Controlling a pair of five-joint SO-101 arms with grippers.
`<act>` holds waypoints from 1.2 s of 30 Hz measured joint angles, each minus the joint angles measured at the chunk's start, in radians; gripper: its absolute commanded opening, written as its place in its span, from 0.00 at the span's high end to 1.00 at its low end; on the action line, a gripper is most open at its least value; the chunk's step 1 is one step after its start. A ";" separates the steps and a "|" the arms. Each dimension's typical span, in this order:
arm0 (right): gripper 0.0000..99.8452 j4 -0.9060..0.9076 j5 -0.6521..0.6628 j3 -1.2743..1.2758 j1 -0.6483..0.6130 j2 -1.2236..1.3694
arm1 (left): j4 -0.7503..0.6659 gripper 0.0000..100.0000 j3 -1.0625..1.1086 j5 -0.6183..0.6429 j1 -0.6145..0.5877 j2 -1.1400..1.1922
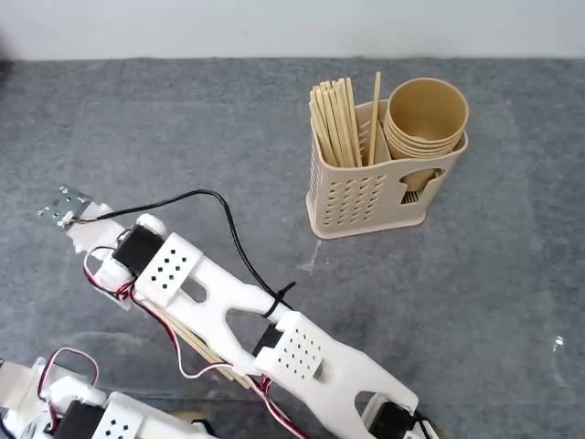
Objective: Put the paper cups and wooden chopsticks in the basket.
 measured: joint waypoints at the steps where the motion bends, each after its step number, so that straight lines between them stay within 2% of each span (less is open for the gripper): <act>1: 0.82 0.000 0.000 0.000 -0.002 0.021 | 0.000 0.99 0.000 0.000 0.000 0.000; 3: 0.79 0.000 0.000 0.002 -0.003 0.077 | 0.000 0.99 0.000 0.000 0.000 0.000; 14: 0.79 -0.054 0.037 -0.002 -0.032 0.190 | 0.000 0.99 0.000 0.000 0.000 0.000; 16: 0.82 -0.054 0.041 -0.008 -0.032 0.199 | 0.000 0.99 0.000 -0.003 0.000 0.000; 21: 0.99 -0.055 0.043 -0.018 -0.020 0.209 | 0.000 0.99 0.000 0.000 0.000 0.000; 31: 0.99 -0.061 0.110 -0.026 -0.020 0.213 | 0.000 0.99 0.000 0.000 0.000 0.000; 36: 0.99 0.002 0.117 -0.091 -0.017 0.218 | 0.000 0.99 0.000 0.000 0.000 0.000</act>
